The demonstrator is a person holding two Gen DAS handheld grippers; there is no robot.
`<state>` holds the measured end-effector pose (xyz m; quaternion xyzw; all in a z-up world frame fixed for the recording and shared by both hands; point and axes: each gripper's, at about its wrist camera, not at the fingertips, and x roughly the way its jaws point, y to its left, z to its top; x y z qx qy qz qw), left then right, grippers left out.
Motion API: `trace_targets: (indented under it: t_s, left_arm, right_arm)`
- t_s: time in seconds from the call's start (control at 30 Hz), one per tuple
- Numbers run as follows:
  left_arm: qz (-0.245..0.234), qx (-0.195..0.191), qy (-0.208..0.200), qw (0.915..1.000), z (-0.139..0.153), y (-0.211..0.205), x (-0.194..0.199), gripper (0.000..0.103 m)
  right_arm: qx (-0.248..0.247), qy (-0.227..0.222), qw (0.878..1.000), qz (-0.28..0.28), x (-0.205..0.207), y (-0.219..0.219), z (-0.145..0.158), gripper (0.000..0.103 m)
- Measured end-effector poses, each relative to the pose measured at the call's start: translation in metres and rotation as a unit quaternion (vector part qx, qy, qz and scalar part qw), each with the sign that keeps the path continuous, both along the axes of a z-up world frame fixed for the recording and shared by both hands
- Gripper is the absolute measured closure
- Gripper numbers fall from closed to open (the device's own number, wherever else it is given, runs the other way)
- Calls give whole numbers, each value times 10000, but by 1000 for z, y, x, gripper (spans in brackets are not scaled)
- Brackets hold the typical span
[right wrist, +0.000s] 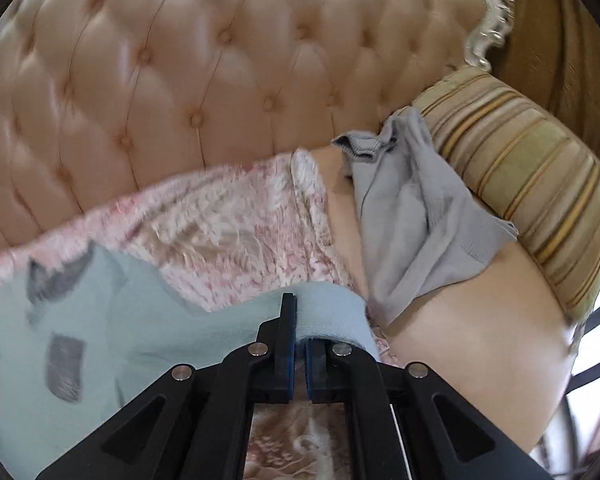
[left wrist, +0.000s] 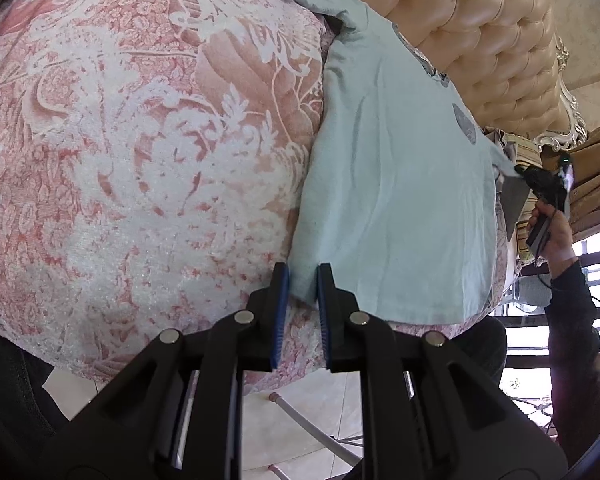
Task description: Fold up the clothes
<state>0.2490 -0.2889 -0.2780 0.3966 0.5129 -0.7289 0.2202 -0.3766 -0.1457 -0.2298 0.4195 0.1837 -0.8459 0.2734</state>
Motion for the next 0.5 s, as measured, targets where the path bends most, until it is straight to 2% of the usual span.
trace_targets:
  t_s: [0.13,0.33,0.5]
  left_arm:
    - [18,-27,11,10000,3,-2,1,86]
    - [115,-55,71,9999,9,-7,7,86]
    - [282,-26,200,9994,8,-12,17,86]
  right_arm:
    - [506,-14,9986,125,1,2,-24,98]
    - [1385,189,9893,420,-1,1,-48,72]
    - [1601,108,9842,742,8,8,-34,54]
